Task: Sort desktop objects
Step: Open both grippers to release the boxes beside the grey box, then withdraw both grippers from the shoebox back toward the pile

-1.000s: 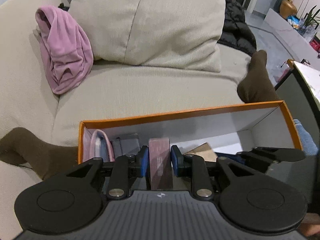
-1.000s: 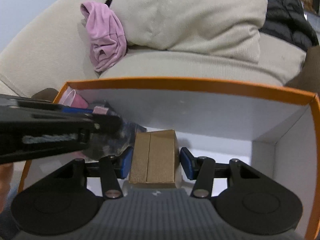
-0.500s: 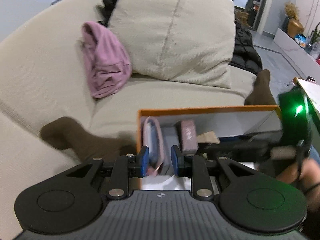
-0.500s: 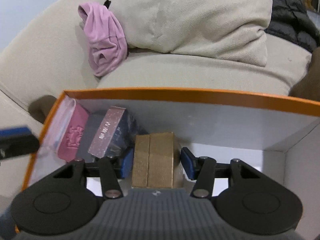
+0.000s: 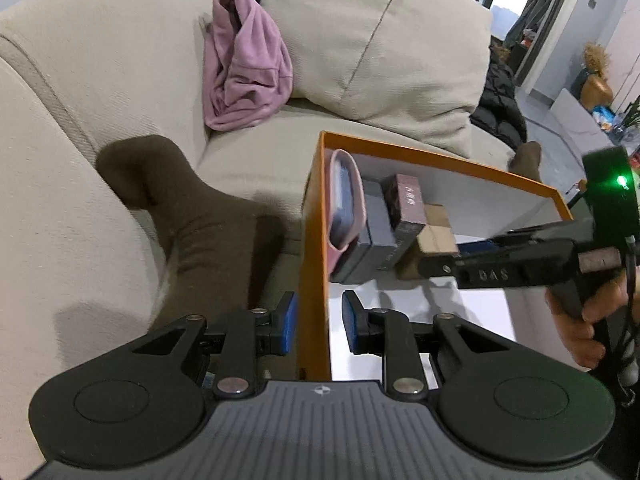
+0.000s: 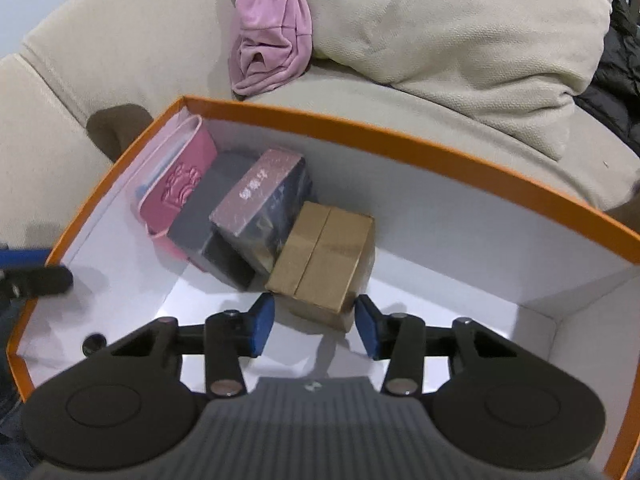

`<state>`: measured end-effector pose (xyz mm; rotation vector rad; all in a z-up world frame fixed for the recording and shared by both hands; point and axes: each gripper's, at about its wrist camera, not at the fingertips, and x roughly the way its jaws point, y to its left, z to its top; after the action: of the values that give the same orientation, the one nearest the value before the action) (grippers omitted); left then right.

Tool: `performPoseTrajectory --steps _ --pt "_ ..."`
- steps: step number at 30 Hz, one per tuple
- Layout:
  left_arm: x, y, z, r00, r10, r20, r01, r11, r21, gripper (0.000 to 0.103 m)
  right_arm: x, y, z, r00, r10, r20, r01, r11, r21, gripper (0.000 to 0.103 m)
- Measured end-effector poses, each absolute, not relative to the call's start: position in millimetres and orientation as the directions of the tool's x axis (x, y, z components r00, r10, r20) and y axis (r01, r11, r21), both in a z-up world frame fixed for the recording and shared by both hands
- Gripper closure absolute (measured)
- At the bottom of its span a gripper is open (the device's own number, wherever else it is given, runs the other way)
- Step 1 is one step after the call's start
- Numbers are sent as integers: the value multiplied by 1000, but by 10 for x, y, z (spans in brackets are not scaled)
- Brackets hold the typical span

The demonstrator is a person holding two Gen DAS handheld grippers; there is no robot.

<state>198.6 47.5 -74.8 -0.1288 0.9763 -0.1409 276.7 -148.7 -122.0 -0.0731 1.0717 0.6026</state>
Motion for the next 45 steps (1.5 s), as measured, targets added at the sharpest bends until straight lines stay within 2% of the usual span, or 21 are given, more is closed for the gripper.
performPoseTrajectory --steps 3,5,7,14,18,26,32,42,45 --pt "1972 476 -772 560 -192 -806 71 980 -185 80 2815 -1467 -1226 311 456 -834 -510 821 259 54" --pt "1960 472 -783 559 -211 -802 80 976 -200 81 2810 -1429 -1218 332 450 -829 -547 808 220 51" --pt "1954 471 -792 561 -213 -800 80 976 -203 82 2790 -1383 -1207 404 410 -818 -571 811 124 40" --pt "1943 461 -783 567 -212 -796 87 976 -198 82 2709 -1239 -1249 403 440 -802 -673 737 65 43" --pt "1957 465 -779 565 -211 -798 83 976 -199 82 2764 -1307 -1266 388 461 -798 -656 746 112 43" --pt "1958 519 -664 568 -176 -804 43 982 -185 82 2720 -1337 -1247 418 412 -809 -622 780 76 40" --pt "1728 534 -404 608 -168 -776 47 983 -175 82 2674 -1595 -1090 421 436 -795 -526 832 178 36" --pt "1054 371 -51 664 -160 -730 88 987 -136 82 1799 -1816 -725 561 515 -648 -517 829 212 34" --pt "843 347 -22 673 -163 -721 94 986 -135 82 1479 -1907 -668 596 544 -590 -522 821 230 29"
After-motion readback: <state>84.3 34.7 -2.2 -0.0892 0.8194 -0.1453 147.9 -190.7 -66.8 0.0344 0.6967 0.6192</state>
